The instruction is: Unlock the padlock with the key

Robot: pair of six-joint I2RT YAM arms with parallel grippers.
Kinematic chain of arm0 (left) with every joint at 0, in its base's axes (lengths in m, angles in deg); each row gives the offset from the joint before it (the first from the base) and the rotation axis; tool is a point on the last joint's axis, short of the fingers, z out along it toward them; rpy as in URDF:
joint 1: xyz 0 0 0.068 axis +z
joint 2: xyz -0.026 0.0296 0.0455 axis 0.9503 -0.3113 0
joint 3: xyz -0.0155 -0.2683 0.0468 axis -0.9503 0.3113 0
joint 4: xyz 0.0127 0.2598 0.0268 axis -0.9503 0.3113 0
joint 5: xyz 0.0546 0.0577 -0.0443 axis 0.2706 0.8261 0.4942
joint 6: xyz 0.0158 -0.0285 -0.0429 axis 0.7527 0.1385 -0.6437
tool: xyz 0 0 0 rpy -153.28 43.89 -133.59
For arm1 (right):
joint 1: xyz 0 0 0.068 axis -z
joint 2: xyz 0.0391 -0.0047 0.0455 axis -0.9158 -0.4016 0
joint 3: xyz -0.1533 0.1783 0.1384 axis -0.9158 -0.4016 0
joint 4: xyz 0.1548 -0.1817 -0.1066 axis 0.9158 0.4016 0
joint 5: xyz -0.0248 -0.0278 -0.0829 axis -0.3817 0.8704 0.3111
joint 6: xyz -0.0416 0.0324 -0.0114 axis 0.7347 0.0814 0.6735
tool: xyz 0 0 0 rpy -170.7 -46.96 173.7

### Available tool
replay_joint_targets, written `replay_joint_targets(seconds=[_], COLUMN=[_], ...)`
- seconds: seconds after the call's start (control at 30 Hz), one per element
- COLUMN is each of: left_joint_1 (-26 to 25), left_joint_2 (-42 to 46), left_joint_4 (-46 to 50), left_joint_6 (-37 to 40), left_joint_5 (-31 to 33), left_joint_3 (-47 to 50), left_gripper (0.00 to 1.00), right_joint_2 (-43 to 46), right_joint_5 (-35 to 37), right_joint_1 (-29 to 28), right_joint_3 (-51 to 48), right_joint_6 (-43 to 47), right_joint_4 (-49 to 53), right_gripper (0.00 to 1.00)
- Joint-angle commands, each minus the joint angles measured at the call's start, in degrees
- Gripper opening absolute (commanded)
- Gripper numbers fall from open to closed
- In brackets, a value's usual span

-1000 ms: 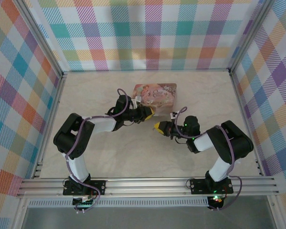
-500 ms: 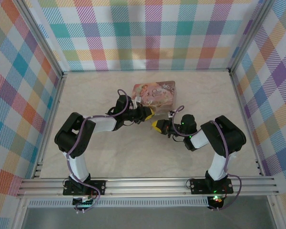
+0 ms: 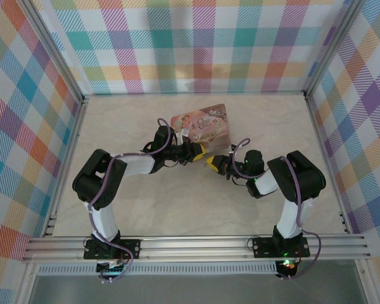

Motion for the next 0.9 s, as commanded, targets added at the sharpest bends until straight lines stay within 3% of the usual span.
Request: replay_joint_targets(seconds=[0.0,0.87], left_joint_1=[-0.2,0.0], left_joint_2=[0.4,0.2], left_joint_4=[-1.9,-2.5], left_joint_6=[-0.2,-0.8], left_joint_5=[-5.7,-5.3], left_joint_3=[-1.4,-1.2], left_gripper=[0.09,0.12], right_joint_2=[-0.5,4.3], right_joint_5=[-0.7,-0.3], right_joint_1=[0.7,0.5], right_joint_3=[1.8,-2.4], right_joint_6=[-0.8,-1.6], right_joint_4=[-5.5,-5.8], right_gripper=[0.0,0.0])
